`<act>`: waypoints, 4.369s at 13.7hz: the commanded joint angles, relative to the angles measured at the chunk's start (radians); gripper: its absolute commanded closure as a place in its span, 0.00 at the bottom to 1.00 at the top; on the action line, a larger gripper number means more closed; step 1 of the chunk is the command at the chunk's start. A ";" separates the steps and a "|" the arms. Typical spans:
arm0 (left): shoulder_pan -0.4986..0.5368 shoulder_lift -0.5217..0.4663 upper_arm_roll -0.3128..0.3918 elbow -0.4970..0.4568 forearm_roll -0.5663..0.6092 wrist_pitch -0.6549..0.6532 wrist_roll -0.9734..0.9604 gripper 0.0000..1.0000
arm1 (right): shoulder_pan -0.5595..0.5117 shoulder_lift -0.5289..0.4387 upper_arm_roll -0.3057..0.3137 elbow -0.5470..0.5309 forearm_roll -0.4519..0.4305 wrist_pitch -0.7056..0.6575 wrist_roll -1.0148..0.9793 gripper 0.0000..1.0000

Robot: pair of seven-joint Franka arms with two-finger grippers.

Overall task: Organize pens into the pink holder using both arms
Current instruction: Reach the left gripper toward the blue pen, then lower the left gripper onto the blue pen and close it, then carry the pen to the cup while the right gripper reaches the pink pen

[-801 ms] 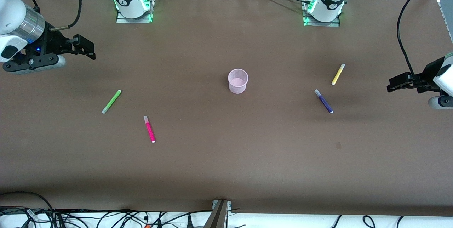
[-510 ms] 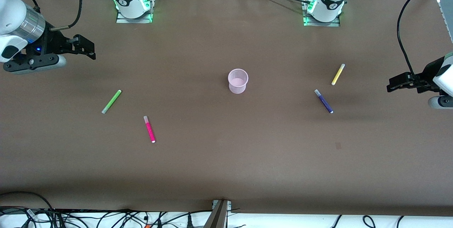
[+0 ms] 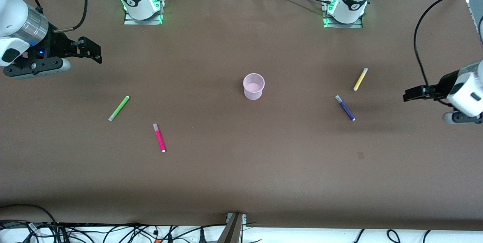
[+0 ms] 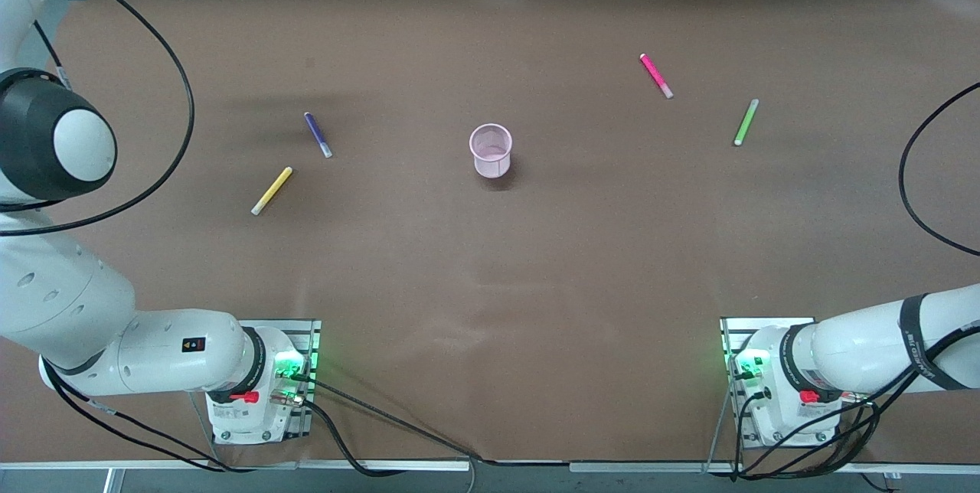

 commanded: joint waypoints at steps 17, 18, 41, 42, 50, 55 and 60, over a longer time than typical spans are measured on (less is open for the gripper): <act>-0.085 0.268 -0.004 -0.351 0.005 0.569 -0.705 0.00 | 0.009 0.006 -0.003 0.036 0.002 0.014 -0.004 0.00; -0.085 0.278 -0.002 -0.353 0.010 0.569 -0.705 0.00 | 0.009 0.017 -0.003 0.051 0.003 0.014 -0.004 0.00; -0.086 0.187 -0.008 -0.606 0.013 0.781 -0.689 0.43 | 0.006 0.020 -0.006 0.050 0.014 0.001 0.011 0.00; -0.086 0.187 -0.008 -0.604 0.013 0.781 -0.689 0.44 | 0.006 0.020 -0.006 0.048 0.014 0.001 0.011 0.00; -0.086 0.201 -0.008 -0.595 0.013 0.792 -0.688 0.56 | 0.006 0.020 -0.005 0.050 0.011 0.007 0.004 0.00; -0.086 0.207 -0.008 -0.594 0.015 0.800 -0.682 0.81 | 0.007 0.020 -0.005 0.051 0.012 0.012 0.005 0.00; -0.090 0.186 -0.011 -0.546 0.013 0.758 -0.660 1.00 | 0.018 0.058 -0.003 0.048 0.014 0.006 -0.005 0.00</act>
